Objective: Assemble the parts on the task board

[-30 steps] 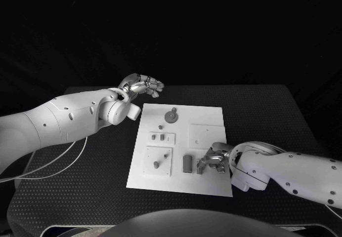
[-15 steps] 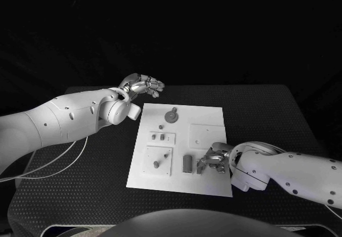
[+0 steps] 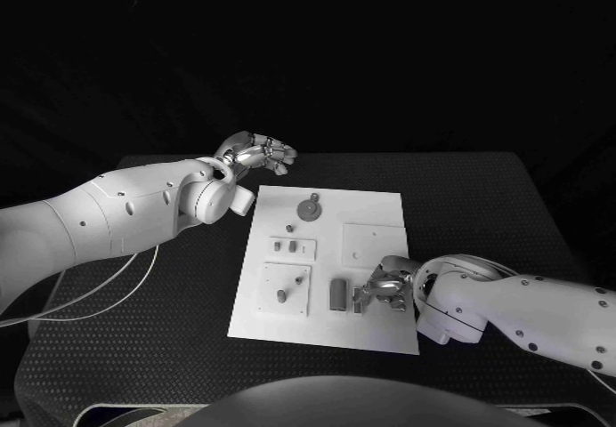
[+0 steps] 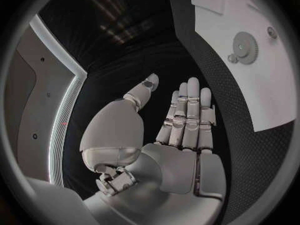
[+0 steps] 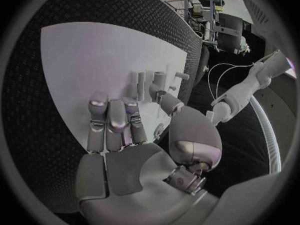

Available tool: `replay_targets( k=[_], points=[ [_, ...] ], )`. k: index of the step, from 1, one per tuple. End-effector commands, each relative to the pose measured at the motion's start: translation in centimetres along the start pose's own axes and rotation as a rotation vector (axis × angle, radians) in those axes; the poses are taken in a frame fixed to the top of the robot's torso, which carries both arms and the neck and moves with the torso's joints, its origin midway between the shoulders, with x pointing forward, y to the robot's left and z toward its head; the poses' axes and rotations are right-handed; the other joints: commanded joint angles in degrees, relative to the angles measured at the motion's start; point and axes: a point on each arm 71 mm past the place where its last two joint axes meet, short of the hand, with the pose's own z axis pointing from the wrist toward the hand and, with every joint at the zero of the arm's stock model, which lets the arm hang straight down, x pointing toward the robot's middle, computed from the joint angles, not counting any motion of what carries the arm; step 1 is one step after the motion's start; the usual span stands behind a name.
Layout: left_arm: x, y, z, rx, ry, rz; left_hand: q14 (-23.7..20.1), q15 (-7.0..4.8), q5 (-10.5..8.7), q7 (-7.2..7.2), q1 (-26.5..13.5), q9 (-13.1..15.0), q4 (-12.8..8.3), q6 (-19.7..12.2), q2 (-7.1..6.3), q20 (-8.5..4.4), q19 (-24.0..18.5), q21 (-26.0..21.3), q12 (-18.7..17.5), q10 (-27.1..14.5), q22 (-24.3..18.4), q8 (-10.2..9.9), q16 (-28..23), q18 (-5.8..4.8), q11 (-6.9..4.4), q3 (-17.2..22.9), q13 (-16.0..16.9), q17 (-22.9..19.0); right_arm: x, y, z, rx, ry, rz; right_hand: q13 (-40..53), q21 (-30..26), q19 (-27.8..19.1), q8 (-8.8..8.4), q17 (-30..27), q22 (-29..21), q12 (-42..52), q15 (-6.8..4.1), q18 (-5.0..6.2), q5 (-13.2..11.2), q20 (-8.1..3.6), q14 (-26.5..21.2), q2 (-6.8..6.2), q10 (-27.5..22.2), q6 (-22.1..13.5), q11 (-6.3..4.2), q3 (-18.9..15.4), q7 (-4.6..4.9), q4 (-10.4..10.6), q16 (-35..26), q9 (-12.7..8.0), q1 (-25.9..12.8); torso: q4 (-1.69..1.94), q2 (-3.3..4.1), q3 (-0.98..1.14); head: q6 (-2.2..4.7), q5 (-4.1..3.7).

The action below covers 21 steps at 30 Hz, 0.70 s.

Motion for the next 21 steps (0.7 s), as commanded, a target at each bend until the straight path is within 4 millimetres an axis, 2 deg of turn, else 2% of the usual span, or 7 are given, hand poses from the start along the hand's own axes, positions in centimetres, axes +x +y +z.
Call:
replay_targets(
  k=[1, 10, 13, 15, 16, 18, 21],
  points=[
    [0.2, -0.2, 0.1, 0.009, 0.015, 0.0, 0.1, 0.23, -0.32, -0.02, -0.3, 0.1, 0.4, -0.4, -0.26, 0.1, -0.1, -0.4, 0.2, 0.0, 0.1, 0.3, -0.3, 0.7, -0.08, 0.0, -0.1, 0.1, 0.1, 0.6, -0.1, -0.055, -0.002, -0.023, 0.0, 0.3, 0.0, -0.26, 0.0, -0.1, -0.4, -0.02, 1.62, -0.3, -0.34, -0.3, -0.8, 0.0, -0.1, 0.25, -0.6, 0.17, 0.1, -0.3, -0.1, 0.0, 0.01, -0.01, 0.01, -0.08, 0.07],
    [0.2, -0.2, 0.1, 0.01, 0.014, 0.001, 0.1, 0.24, -0.32, -0.02, -0.3, 0.1, 0.4, -0.4, -0.26, 0.1, -0.1, -0.4, 0.2, 0.0, 0.1, 0.4, -0.3, 0.7, -0.08, 0.0, -0.1, 0.1, -0.7, -0.5, -0.3, -0.071, -0.033, -0.009, 0.1, 0.2, 0.0, -0.29, -0.2, -0.2, -0.4, -0.02, 1.62, -0.5, -0.4, -0.4, -0.96, 0.0, -0.2, 0.25, -0.7, 0.17, 0.2, -0.5, -0.1, 0.4, 0.04, -0.05, -0.03, 0.27, 0.0],
    [0.0, -0.2, 0.0, 0.01, 0.009, 0.002, 0.1, 0.24, -0.32, -0.02, -0.2, 0.1, 0.4, -0.4, -0.26, 0.1, -0.1, -0.4, 0.2, 0.0, 0.1, 0.4, -0.3, 0.7, -0.08, 0.0, -0.1, 0.2, -1.2, -1.2, -0.5, -0.085, -0.033, 0.018, 0.1, 0.1, -0.1, -0.46, -0.5, -0.4, -0.5, 0.0, 1.62, -0.7, -0.45, -0.7, -1.79, -0.1, -0.5, 0.34, -0.7, 0.27, 0.5, -0.9, -0.2, 0.9, 0.01, -0.1, -0.02, 0.61, -0.02],
    [-0.2, -0.1, 0.0, 0.012, 0.003, 0.004, 0.1, 0.24, -0.32, -0.02, -0.2, 0.1, 0.4, -0.4, -0.26, 0.1, -0.1, -0.4, 0.2, 0.1, 0.1, 0.4, -0.3, 0.7, -0.08, 0.0, -0.1, 0.2, -2.0, -1.5, -0.5, -0.11, -0.039, 0.045, 0.1, -0.1, -0.3, -0.76, -0.9, -0.6, -0.6, 0.1, 1.62, -1.0, -0.45, -1.2, -3.61, -0.4, -1.0, 0.54, -0.8, 0.44, 1.3, -1.4, -0.3, 1.2, -0.02, -0.12, -0.02, 0.84, -0.08],
    [-0.3, -0.1, 0.0, 0.013, 0.0, 0.005, 0.1, 0.24, -0.32, -0.02, -0.2, 0.1, 0.4, -0.4, -0.26, 0.1, -0.1, -0.4, 0.2, 0.1, 0.1, 0.4, -0.3, 0.7, -0.08, 0.0, -0.1, 0.2, -2.4, -1.7, -0.6, -0.119, -0.044, 0.061, 0.2, -0.1, -0.4, -0.95, -1.0, -0.6, -0.6, 0.18, 1.62, -1.1, -0.45, -1.3, -4.05, -0.5, -1.4, 0.63, -0.7, 0.58, 1.6, -1.5, -0.3, 1.3, -0.05, -0.16, -0.04, 1.1, -0.18],
    [-0.4, -0.1, 0.0, 0.014, -0.007, 0.002, 0.2, 0.23, -0.32, -0.03, -0.3, 0.1, 0.4, -0.3, -0.25, 0.11, -0.1, -0.4, 0.3, 0.1, 0.1, 0.4, -0.3, 0.7, -0.1, 0.0, -0.1, 0.2, -3.7, -2.1, -0.9, -0.156, -0.057, 0.087, 0.3, -0.3, -0.8, -1.73, -1.9, -0.7, -0.5, 0.63, 1.62, -1.3, -0.42, -2.5, -5.22, -1.1, -3.0, 1.17, -1.0, 1.16, 2.3, -2.6, -0.6, 1.7, -0.08, -0.22, -0.05, 2.08, -0.45],
    [-0.6, -0.1, 0.1, 0.017, -0.012, -0.01, 0.2, 0.23, -0.32, -0.06, -0.3, 0.1, 0.4, -0.3, -0.25, 0.11, -0.1, -0.4, 0.3, 0.2, 0.2, 0.5, -0.3, 0.7, -0.14, 0.0, 0.0, 0.2, -5.3, -2.3, -1.1, -0.211, -0.077, 0.135, 0.5, -0.7, -1.7, -2.44, -3.1, -0.8, -0.6, 1.22, 1.62, -1.4, -0.31, -4.4, -5.41, -2.3, -4.7, 1.78, -2.1, 1.8, 2.5, -4.1, -0.7, 2.0, -0.11, -0.33, -0.03, 3.01, -0.86]
  ],
)
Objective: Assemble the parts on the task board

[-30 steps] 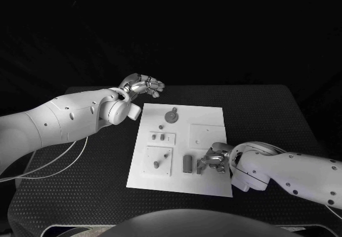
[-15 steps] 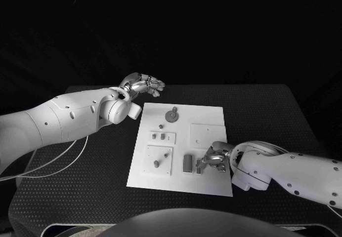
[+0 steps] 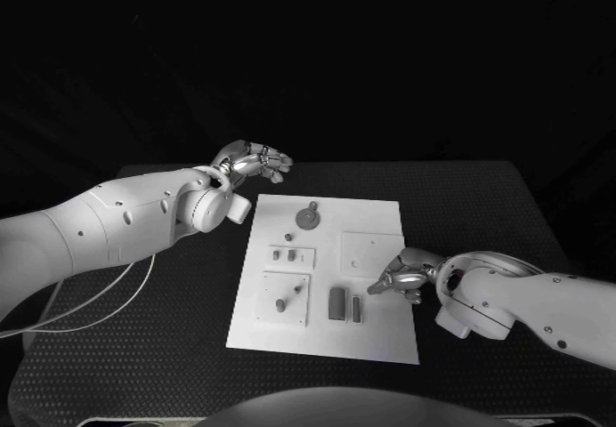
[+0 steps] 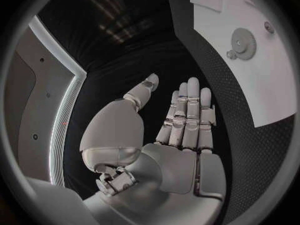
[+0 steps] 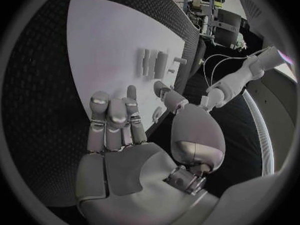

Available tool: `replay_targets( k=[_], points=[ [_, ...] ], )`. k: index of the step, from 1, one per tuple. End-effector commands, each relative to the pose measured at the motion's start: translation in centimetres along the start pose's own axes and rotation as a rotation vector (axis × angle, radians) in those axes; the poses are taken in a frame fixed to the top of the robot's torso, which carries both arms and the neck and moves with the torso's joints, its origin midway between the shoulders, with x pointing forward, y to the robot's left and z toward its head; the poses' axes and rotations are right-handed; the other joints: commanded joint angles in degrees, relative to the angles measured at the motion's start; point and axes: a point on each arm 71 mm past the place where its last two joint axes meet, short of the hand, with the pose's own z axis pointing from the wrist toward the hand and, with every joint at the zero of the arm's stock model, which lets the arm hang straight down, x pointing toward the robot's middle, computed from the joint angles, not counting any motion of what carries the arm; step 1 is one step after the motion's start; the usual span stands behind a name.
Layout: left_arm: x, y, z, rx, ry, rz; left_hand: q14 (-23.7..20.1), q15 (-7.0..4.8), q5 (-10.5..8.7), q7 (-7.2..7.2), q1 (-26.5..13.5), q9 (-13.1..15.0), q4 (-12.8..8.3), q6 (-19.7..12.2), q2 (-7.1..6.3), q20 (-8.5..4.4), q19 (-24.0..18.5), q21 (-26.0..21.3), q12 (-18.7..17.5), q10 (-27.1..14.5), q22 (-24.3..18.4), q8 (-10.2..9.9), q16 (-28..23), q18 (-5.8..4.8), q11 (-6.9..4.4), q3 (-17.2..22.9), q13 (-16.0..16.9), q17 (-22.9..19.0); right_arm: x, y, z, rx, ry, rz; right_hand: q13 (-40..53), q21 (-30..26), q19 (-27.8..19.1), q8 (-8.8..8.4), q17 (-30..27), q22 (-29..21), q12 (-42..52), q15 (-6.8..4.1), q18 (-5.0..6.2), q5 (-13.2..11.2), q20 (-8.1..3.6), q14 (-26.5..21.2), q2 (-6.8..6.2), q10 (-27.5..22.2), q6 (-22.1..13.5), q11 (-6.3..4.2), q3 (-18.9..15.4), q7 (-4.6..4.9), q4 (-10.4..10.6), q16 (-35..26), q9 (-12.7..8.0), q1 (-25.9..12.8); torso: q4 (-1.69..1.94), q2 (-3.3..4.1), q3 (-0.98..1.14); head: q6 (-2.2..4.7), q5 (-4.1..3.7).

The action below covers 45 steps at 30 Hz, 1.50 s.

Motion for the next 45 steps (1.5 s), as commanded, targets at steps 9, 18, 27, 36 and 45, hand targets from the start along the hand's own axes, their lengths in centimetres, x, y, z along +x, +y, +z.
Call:
replay_targets(
  k=[9, 18, 27, 36, 45],
  points=[
    [-0.7, -0.1, 0.4, 0.029, -0.031, -0.094, 0.5, 0.11, -0.32, -0.6, -0.3, 0.3, 0.5, 0.8, 0.45, 0.01, 0.1, -0.5, 1.1, 1.9, 0.2, 0.9, -0.5, 0.74, -0.89, 0.0, 0.3, 0.5, -9.0, -0.1, 1.4, -0.316, -0.143, 0.255, -0.1, -1.8, -5.0, -0.72, -1.2, -0.1, -1.0, 1.55, 1.2, 3.9, 0.91, -4.6, 3.9, -4.3, -3.8, 1.56, -6.1, 1.92, -2.7, -2.5, 0.5, 2.2, -0.63, -1.78, -0.08, 7.63, -2.19],
    [-1.3, 0.0, 1.1, 0.046, -0.045, -0.145, -4.0, 2.39, -0.31, -1.01, -0.8, 0.2, 0.1, 1.0, 1.04, 1.96, -2.2, -2.6, 0.3, 1.4, -0.4, 0.9, -5.7, 0.67, -0.94, -0.1, 0.0, -1.0, -15.4, -0.5, 4.3, -0.377, -0.308, 0.483, -14.3, -16.1, -18.2, -0.98, -12.1, -6.9, -15.5, 5.12, -0.59, 6.5, 6.96, -15.6, 6.98, -11.6, -6.6, 3.59, -6.3, 3.56, -4.2, -18.9, 1.0, 4.9, -0.99, -3.85, -0.48, 12.6, -2.76],
    [-2.0, 0.1, 1.6, 0.059, -0.054, -0.185, -16.2, 6.34, -0.33, -2.27, -4.0, -1.4, 1.7, -4.9, -1.6, 6.01, -10.4, -8.7, -0.6, -9.5, -2.4, -2.2, -15.2, -0.72, -0.82, -0.5, -3.9, -4.5, -16.3, -0.3, 6.1, -0.423, -0.342, 0.609, -43.8, -36.5, -29.4, -1.57, -31.8, -20.2, -43.9, 12.78, -2.68, 8.5, 12.93, -22.0, 8.81, -11.6, -11.6, 7.75, -7.6, 2.97, -4.0, -47.6, 0.1, 4.3, -1.12, -5.29, -0.47, 15.0, -2.4],
    [-1.6, 0.1, 1.6, 0.062, -0.041, -0.192, -17.8, 6.44, -0.31, -2.75, -5.2, -1.3, 6.1, -6.6, -4.19, 6.65, -12.6, -10.1, -0.1, -12.2, -2.4, -2.5, -16.4, -0.86, -1.2, 1.6, -5.4, -4.9, -15.9, 0.0, 6.5, -0.434, -0.354, 0.642, -52.9, -43.0, -31.7, -1.22, -37.0, -24.5, -51.4, 13.38, -2.58, 9.4, 14.66, -23.1, 9.42, -8.8, -12.9, 7.8, -11.0, 2.83, -3.5, -53.3, -1.0, 4.2, -1.24, -5.27, -0.29, 15.37, -2.03],
    [-0.1, 0.6, 0.8, 0.047, -0.092, -0.18, -57.4, -2.98, -3.15, -10.43, -59.6, -31.2, 14.2, -47.6, 7.09, 2.54, -34.5, -50.6, -4.0, -66.8, -53.2, -16.2, -37.3, -0.86, -7.57, -29.3, -10.5, -28.1, -15.1, 0.5, 5.8, -0.435, -0.404, 0.659, -65.7, -63.9, -63.6, -15.87, -69.2, -70.2, -64.9, 6.02, -13.8, -3.5, 1.77, -72.2, 14.2, -62.1, -57.7, 0.07, -42.0, -5.8, 11.6, -70.8, -30.1, -45.1, 1.43, -7.21, -0.61, 14.1, -3.8]
  ],
)
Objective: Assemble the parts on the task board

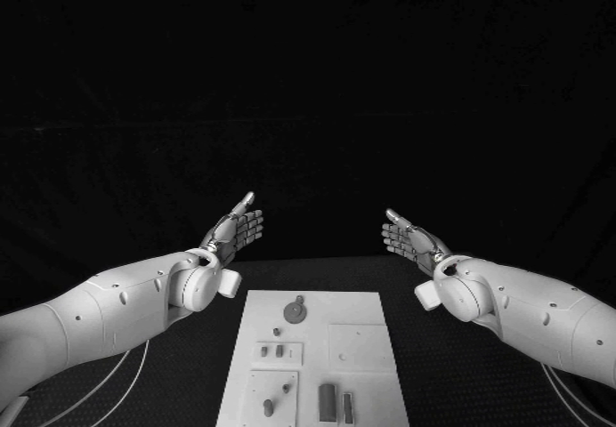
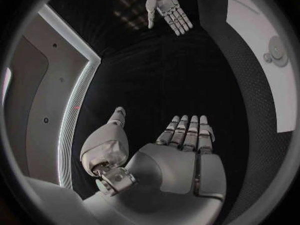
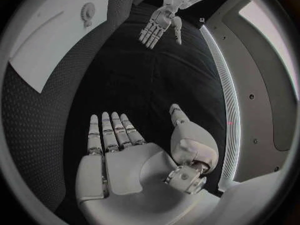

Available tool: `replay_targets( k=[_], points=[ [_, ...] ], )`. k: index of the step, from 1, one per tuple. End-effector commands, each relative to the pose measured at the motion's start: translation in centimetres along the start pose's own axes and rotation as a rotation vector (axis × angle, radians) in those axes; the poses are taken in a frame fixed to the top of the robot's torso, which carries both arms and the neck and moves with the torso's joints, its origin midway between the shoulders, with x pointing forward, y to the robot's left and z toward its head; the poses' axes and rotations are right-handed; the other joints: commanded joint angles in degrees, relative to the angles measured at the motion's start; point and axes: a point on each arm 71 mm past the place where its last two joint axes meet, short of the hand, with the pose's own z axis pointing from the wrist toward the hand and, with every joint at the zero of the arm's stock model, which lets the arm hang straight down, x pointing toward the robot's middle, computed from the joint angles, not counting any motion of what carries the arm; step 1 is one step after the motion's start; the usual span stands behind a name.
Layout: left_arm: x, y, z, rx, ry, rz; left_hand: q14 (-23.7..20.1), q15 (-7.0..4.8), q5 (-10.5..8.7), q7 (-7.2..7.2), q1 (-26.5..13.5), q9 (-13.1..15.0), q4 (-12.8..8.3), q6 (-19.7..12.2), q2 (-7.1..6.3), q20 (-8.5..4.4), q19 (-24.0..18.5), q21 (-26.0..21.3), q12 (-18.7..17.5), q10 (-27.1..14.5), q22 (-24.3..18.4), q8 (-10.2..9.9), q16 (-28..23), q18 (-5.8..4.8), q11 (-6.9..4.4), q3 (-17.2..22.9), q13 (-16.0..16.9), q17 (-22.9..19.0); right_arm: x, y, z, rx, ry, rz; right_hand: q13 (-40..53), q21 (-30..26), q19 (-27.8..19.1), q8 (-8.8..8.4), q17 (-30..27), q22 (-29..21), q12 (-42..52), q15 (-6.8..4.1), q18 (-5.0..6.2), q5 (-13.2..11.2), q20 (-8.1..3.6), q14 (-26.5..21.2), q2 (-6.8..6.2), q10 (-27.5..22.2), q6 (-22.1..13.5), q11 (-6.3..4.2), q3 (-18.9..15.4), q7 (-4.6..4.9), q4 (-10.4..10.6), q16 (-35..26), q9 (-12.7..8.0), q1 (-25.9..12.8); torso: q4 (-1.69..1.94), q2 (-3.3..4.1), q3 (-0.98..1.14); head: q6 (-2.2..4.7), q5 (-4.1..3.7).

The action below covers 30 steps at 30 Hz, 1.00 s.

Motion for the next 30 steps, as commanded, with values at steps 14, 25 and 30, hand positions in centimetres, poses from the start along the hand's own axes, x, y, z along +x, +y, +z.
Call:
replay_targets(
  k=[14, 25, 30],
  points=[
    [6.7, 1.2, -5.5, 0.053, -0.184, -0.045, -11.4, -2.72, -0.96, -2.21, -15.6, -8.6, 2.3, -11.8, 3.25, -1.17, -6.3, -11.7, -1.1, -15.7, -14.6, -3.9, -6.0, -0.89, -1.84, -8.9, -1.5, -6.7, 5.3, 1.0, -5.8, -0.126, -0.216, 0.22, -3.7, -6.0, -9.1, -4.18, -9.2, -13.0, -3.9, -2.12, -3.37, -3.7, -3.73, -14.0, 1.31, -15.2, -12.8, -2.21, -8.9, -2.47, 4.3, -5.0, -8.3, -14.1, 4.47, -3.33, -0.45, -1.85, -2.63],
    [8.9, 1.0, -7.9, 0.058, -0.236, -0.051, -11.4, -2.72, -0.96, -2.21, -15.6, -8.6, 2.3, -11.8, 3.25, -1.17, -6.3, -11.7, -1.1, -15.7, -14.6, -3.9, -6.0, -0.89, -1.84, -8.9, -1.5, -6.7, 7.2, 1.5, -8.8, -0.124, -0.294, 0.275, -3.7, -6.0, -9.1, -4.18, -9.2, -13.0, -3.9, -2.12, -3.37, -3.7, -3.73, -14.0, 1.31, -15.2, -12.8, -2.21, -8.9, -2.47, 4.3, -5.0, -8.3, -14.1, 4.47, -3.33, -0.45, -1.85, -2.63],
    [8.9, 1.0, -7.9, 0.058, -0.236, -0.051, -11.4, -2.72, -0.96, -2.21, -15.6, -8.6, 2.3, -11.8, 3.25, -1.17, -6.3, -11.7, -1.1, -15.7, -14.6, -3.9, -6.0, -0.89, -1.84, -8.9, -1.5, -6.7, 7.2, 1.5, -8.9, -0.124, -0.294, 0.276, -3.7, -6.0, -9.1, -4.18, -9.2, -13.0, -3.9, -2.12, -3.37, -3.7, -3.73, -14.0, 1.31, -15.2, -12.8, -2.21, -8.9, -2.47, 4.3, -5.0, -8.3, -14.1, 4.47, -3.33, -0.45, -1.85, -2.63]
  ],
)
